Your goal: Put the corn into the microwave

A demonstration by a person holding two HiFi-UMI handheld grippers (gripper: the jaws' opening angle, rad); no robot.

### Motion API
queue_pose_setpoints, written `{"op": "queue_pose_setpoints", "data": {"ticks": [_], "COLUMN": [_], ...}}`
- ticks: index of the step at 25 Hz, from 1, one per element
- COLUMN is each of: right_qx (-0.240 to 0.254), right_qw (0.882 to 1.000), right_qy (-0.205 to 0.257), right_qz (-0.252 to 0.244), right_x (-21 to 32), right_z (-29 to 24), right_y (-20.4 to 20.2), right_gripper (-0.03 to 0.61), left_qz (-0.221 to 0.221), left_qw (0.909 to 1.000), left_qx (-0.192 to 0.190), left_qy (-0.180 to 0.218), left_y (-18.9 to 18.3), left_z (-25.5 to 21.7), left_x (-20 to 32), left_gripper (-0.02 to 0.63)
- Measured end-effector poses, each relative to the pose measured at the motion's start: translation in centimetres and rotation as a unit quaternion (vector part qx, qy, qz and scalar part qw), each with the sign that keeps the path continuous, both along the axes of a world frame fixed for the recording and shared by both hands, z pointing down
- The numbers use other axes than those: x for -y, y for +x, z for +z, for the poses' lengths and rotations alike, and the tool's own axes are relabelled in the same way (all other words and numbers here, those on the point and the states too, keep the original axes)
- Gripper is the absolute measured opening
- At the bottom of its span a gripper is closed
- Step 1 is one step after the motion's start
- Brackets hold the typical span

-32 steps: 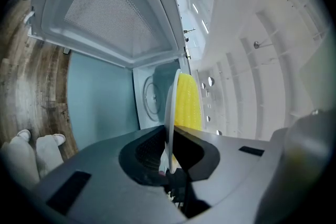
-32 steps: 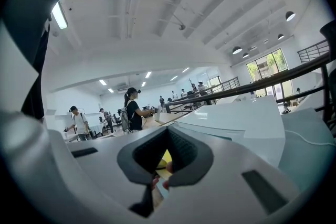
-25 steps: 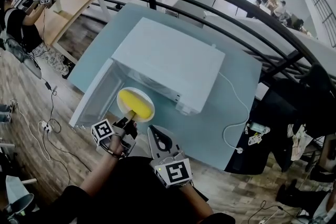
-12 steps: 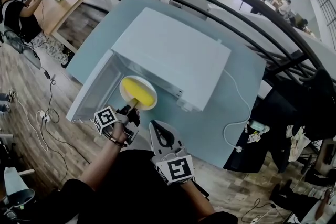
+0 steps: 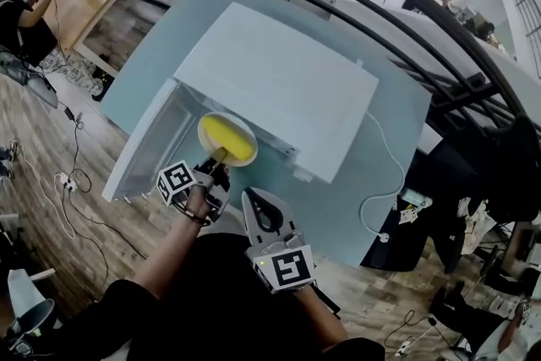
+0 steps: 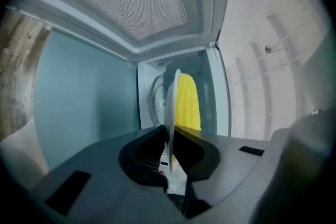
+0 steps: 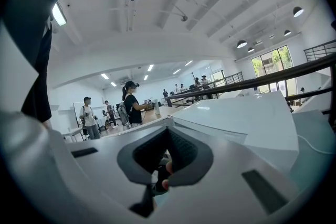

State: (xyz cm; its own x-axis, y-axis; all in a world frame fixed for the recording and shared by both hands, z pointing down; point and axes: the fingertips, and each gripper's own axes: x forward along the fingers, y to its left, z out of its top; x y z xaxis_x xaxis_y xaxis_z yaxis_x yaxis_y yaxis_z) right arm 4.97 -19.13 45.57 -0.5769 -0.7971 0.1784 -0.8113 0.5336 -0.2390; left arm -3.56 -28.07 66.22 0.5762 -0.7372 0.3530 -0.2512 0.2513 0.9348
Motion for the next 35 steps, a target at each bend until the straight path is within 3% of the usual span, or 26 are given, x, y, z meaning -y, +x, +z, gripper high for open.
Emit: {"op": "queue_pose_setpoints", "data": {"ticks": [22,35], "right_qx": [-0.007,-0.011], "right_qw": [0.999,0.998], "right_qy": [-0.042,-0.059], "right_qz": [0.006,-0.01], "right_x": [4.1,4.7], "right_z": [2.3,2.6], "right_y": [0.3,-0.6], "right_gripper": [0.008,0.008], "left_qz": [0.026,0.008], "left_qw": [0.999,0.9986], "left_qx": [0.01,0.003], "left_qy": [-0.036,-0.053], "left_y": [2.4,2.9], "left_z": [4.3,5.9], "left_x": [4.9,6.6], "left_gripper": [0.032,0.035]}}
